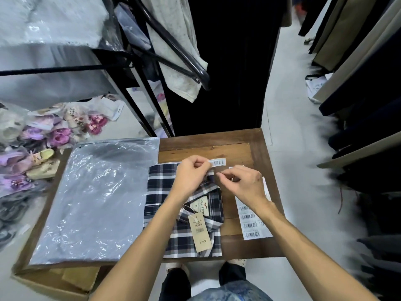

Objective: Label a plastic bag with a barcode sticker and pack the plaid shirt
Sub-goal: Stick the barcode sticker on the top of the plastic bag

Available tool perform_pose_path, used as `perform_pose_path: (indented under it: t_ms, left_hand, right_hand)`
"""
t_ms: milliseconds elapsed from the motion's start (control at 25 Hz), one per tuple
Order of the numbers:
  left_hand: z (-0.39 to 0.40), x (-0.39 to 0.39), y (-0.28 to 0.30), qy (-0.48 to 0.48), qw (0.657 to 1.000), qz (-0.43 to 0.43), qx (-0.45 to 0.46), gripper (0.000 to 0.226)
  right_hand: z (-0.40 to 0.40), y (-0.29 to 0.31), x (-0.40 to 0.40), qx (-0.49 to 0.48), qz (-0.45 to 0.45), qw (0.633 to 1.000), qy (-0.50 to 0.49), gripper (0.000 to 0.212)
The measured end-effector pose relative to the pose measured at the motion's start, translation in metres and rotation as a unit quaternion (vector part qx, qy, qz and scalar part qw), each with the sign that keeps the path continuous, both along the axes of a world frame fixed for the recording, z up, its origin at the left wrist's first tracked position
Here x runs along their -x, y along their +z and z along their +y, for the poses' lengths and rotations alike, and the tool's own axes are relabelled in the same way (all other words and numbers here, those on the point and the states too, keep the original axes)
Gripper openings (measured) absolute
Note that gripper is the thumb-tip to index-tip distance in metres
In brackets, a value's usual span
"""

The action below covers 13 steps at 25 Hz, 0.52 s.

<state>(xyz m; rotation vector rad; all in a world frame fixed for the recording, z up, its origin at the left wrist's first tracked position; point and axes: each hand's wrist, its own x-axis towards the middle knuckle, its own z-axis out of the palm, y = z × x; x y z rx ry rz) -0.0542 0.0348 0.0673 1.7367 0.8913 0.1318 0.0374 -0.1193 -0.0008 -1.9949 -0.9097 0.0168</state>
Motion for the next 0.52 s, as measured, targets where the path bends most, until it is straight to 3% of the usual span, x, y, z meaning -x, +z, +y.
perform_pose_path:
  t_ms: [280, 520]
  left_hand:
    - [0.068, 0.052, 0.016, 0.023, 0.998, -0.056, -0.015, 0.005]
    - [0.117, 0.086, 0.037, -0.024, 0.996, -0.083, -0.009, 0.005]
  right_hand:
    - [0.062, 0.049, 0.025, -0.011, 0.256, 0.967, -0.013, 0.014]
    - [0.107, 0.076, 0.071, -0.046, 0.281, 0.958, -0.017, 0.004]
